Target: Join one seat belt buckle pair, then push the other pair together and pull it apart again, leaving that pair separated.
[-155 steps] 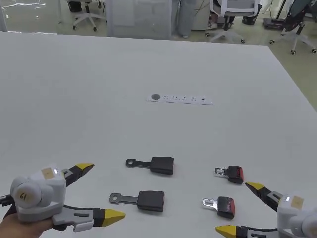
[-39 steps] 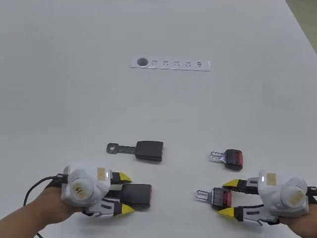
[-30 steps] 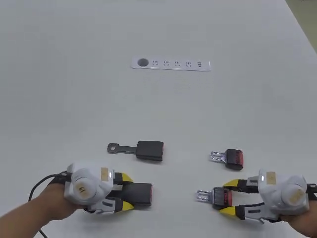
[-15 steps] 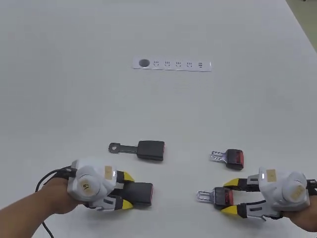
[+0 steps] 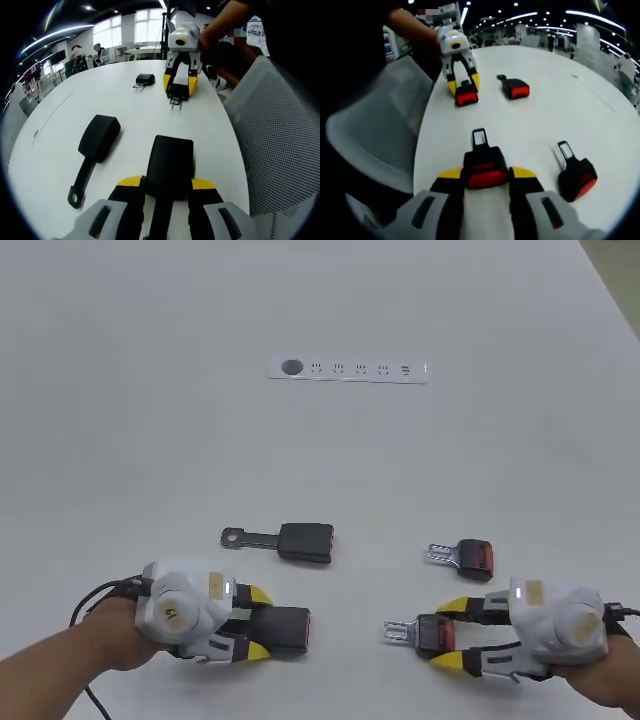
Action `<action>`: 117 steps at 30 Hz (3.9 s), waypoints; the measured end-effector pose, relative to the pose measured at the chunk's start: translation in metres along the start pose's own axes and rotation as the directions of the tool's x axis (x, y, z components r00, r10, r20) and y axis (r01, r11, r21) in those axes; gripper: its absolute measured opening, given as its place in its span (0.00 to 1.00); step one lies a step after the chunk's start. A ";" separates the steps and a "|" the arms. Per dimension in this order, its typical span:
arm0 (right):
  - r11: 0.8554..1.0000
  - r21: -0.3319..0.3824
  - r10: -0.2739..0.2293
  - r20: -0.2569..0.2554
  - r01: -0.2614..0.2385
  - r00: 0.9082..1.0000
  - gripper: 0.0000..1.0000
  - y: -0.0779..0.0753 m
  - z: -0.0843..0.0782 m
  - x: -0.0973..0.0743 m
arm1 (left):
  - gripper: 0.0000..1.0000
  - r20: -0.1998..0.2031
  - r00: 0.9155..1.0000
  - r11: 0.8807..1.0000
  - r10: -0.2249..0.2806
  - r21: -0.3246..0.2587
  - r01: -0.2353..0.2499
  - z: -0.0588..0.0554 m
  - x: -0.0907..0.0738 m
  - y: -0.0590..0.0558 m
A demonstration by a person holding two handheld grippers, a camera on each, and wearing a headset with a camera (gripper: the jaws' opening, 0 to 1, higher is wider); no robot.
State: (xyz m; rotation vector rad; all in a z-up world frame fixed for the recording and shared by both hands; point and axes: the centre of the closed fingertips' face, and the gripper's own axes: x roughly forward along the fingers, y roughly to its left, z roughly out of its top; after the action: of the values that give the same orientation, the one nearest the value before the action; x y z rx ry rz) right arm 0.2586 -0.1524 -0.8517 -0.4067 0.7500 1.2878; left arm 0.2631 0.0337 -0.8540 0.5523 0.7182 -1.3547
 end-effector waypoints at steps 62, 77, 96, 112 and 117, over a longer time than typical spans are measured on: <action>0.999 -0.002 0.051 0.052 -0.051 0.997 0.34 0.030 0.083 0.089 | 0.33 -0.041 0.999 1.000 -0.014 0.002 0.014 -0.006 -0.001 0.001; 0.999 -0.022 0.044 0.054 -0.043 0.998 0.35 0.031 0.082 0.089 | 0.33 -0.033 0.999 1.000 -0.015 0.003 0.015 -0.004 -0.001 0.000; 0.999 -0.027 0.023 0.096 -0.021 0.995 0.35 0.030 0.079 0.088 | 0.33 0.031 0.999 1.000 -0.022 -0.006 0.022 -0.003 -0.001 0.000; 0.999 -0.044 -0.009 0.130 0.015 0.991 0.34 0.030 0.079 0.086 | 0.32 0.046 0.998 0.998 -0.049 0.033 0.047 -0.003 -0.002 0.000; 0.998 -0.051 -0.016 0.130 0.022 0.991 0.34 0.030 0.079 0.086 | 0.32 0.046 0.997 0.998 -0.056 0.031 0.055 -0.003 -0.002 0.001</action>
State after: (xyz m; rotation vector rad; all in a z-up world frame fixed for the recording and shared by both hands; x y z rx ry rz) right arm 0.2595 -0.0319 -0.8521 -0.3678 0.6033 1.3049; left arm 0.2631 0.0372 -0.8547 0.5255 0.6805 -1.4274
